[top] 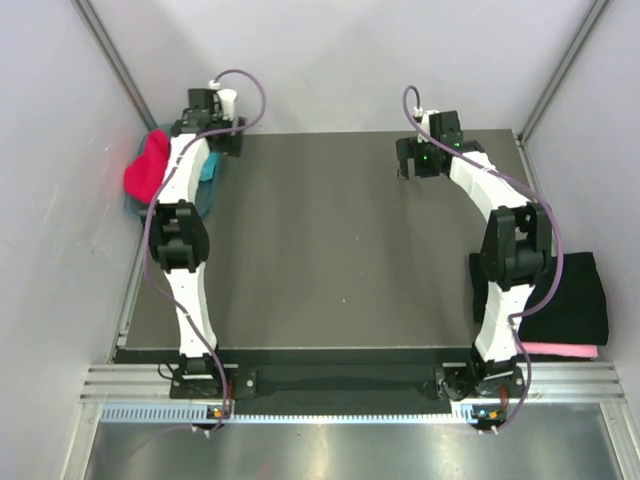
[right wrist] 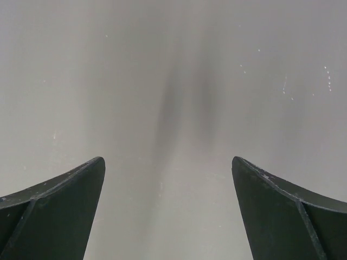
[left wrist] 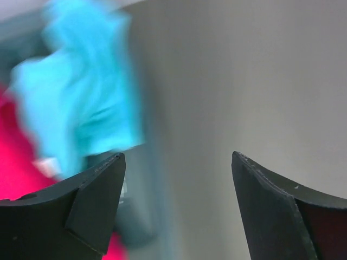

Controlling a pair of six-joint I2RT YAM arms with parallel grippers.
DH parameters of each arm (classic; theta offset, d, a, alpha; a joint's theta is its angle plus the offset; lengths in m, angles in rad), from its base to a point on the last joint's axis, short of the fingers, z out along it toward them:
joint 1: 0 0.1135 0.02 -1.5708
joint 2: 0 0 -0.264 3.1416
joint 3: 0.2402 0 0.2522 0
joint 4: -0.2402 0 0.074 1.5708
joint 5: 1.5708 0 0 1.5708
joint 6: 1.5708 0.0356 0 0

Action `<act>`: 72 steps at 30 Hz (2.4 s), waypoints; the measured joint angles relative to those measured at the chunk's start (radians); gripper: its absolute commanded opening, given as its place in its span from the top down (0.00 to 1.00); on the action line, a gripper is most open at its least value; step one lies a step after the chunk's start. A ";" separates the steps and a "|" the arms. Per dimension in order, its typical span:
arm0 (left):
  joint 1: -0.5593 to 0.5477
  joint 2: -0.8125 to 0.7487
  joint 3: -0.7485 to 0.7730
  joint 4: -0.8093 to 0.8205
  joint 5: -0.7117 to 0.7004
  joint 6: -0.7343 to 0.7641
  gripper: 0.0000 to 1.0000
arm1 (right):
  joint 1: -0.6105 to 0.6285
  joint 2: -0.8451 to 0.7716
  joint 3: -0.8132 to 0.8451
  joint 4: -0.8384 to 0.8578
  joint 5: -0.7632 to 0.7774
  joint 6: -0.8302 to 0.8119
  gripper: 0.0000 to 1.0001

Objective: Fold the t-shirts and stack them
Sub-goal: Grab the tshirt from the pile, then move the tshirt to the center of the board

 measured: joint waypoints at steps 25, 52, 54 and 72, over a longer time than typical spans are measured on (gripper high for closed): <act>0.242 0.252 0.154 0.067 -0.109 0.044 0.45 | 0.084 0.022 -0.019 -0.010 -0.065 -0.053 0.00; 0.183 0.138 0.143 0.084 -0.142 0.056 1.00 | 0.137 0.038 -0.021 0.038 0.055 -0.151 0.00; 0.156 0.081 0.143 0.084 -0.133 0.054 1.00 | 0.158 0.018 -0.061 0.120 0.100 -0.194 0.00; -0.041 -0.437 0.106 0.200 0.191 -0.020 1.00 | 0.175 -0.195 0.077 0.141 0.084 -0.238 0.00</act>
